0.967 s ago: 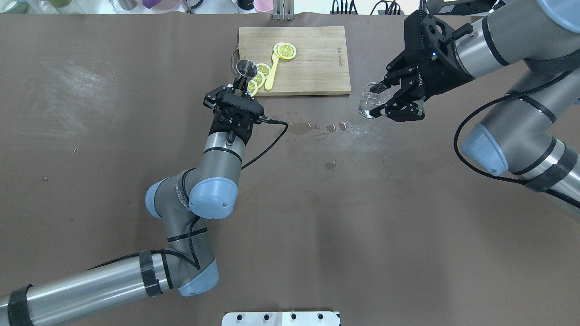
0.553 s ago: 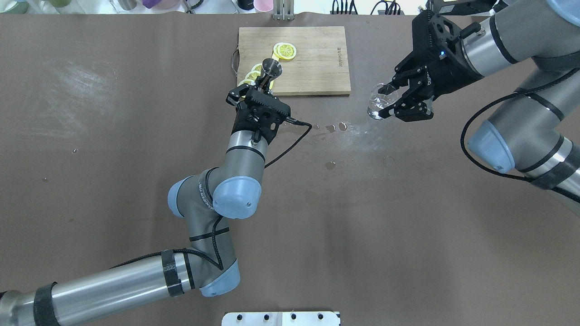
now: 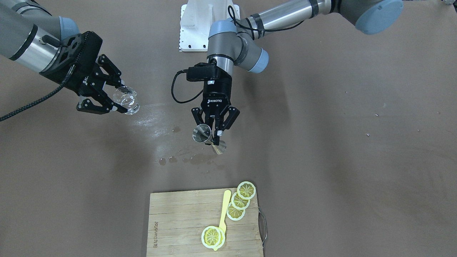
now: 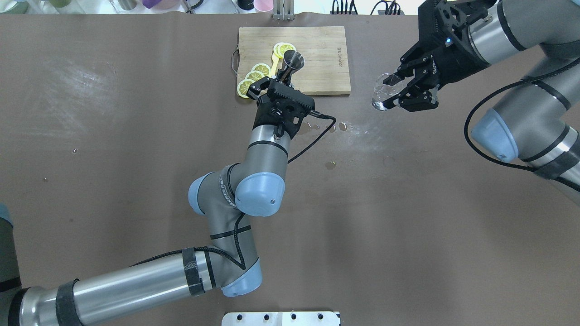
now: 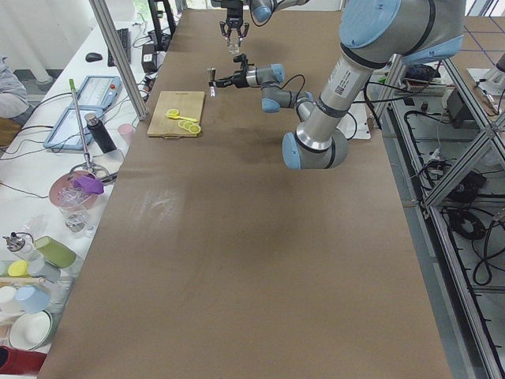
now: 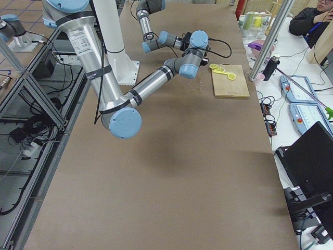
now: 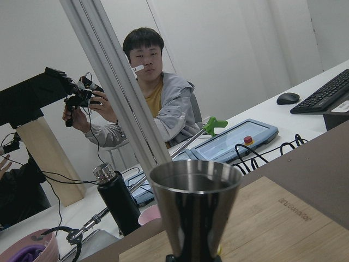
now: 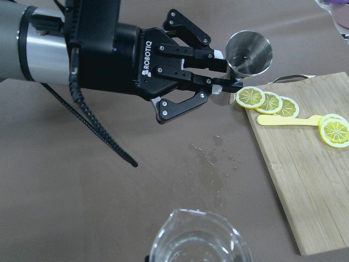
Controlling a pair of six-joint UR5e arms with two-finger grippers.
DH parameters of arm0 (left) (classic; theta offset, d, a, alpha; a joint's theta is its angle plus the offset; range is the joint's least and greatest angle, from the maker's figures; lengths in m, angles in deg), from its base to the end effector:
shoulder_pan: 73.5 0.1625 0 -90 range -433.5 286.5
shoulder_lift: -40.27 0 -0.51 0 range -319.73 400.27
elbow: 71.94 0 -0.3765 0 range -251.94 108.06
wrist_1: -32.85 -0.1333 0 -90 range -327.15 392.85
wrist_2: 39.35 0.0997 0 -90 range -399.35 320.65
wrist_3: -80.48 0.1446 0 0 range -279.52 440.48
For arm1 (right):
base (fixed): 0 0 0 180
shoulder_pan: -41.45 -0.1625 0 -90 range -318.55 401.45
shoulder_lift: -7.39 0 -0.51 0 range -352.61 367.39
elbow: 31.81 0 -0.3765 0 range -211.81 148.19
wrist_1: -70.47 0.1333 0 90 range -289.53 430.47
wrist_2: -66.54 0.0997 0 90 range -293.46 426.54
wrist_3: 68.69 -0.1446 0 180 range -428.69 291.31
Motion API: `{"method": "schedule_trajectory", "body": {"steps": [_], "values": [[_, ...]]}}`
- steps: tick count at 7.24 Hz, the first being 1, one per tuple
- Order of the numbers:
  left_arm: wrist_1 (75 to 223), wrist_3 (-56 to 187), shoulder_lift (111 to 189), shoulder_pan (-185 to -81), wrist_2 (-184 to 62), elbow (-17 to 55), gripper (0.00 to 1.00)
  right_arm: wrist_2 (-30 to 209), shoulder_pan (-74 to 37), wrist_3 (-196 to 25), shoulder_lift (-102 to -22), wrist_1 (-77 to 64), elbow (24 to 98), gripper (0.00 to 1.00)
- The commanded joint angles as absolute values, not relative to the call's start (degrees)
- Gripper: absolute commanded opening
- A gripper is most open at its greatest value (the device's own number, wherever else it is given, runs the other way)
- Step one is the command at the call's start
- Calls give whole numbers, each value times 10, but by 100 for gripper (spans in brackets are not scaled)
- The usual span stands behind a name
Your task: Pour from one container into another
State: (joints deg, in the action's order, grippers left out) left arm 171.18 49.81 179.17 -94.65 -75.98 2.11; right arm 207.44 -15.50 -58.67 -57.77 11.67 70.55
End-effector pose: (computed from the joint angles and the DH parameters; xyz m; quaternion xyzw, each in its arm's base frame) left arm 0.6568 -0.5214 0.2075 0.6361 0.2241 -0.0547 0.7364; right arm -0.3290 -0.5443 0.3386 0.4264 -0.4496 -0.4988 0.6060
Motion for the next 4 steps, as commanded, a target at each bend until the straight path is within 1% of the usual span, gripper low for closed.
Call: {"method": "schedule_trajectory", "body": {"steps": [1, 4], "values": [[1708, 432, 1804, -946, -760, 6, 0, 2056, -160, -580, -561, 107, 700, 0], [1708, 428, 1805, -947, -762, -4, 0, 2053, -176, -519, -513, 3, 699, 0]]}}
